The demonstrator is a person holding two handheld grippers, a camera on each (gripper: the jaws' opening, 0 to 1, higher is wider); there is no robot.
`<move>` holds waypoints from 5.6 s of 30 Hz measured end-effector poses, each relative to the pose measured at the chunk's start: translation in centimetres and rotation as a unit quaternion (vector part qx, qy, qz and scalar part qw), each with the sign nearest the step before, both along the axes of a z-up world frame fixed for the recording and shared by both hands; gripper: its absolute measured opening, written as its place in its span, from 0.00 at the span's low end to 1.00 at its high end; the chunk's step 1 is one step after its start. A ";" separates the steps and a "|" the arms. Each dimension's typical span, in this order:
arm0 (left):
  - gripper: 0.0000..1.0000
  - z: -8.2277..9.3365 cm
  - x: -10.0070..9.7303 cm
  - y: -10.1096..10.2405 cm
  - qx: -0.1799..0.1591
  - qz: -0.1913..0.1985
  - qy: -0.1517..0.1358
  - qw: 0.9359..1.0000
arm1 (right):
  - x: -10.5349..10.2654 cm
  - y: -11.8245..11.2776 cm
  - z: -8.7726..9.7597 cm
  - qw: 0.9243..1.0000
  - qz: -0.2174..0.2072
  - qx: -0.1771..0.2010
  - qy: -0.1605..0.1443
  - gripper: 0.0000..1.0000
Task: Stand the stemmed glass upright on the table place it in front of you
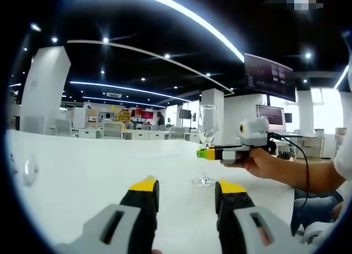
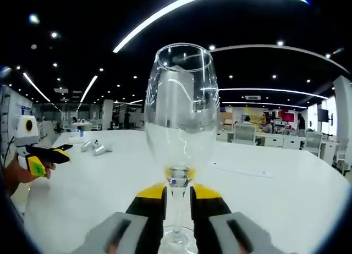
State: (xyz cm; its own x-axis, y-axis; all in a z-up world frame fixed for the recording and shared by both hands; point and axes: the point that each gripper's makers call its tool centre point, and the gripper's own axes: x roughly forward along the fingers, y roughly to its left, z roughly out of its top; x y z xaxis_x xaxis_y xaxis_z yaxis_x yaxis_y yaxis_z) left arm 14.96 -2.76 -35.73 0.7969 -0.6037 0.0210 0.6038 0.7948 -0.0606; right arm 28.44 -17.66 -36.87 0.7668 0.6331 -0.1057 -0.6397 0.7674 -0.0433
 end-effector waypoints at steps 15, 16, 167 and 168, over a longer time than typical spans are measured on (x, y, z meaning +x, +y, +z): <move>0.41 0.1 0.0 -0.1 0.000 -0.002 -0.002 1.000 | -1.5 -0.7 0.5 1.000 -0.008 -0.014 -0.014 0.30; 0.41 0.1 0.0 -0.1 0.000 -0.002 -0.002 1.000 | -1.7 -0.7 0.6 1.000 -0.008 -0.014 -0.014 0.30; 0.40 0.3 1.8 2.2 0.003 0.029 -0.008 1.000 | -0.8 -0.2 0.5 0.998 -0.060 -0.014 -0.021 0.12; 0.40 0.3 1.8 2.2 0.004 0.030 -0.008 1.000 | -0.8 -0.2 0.5 0.998 -0.060 -0.015 -0.021 0.12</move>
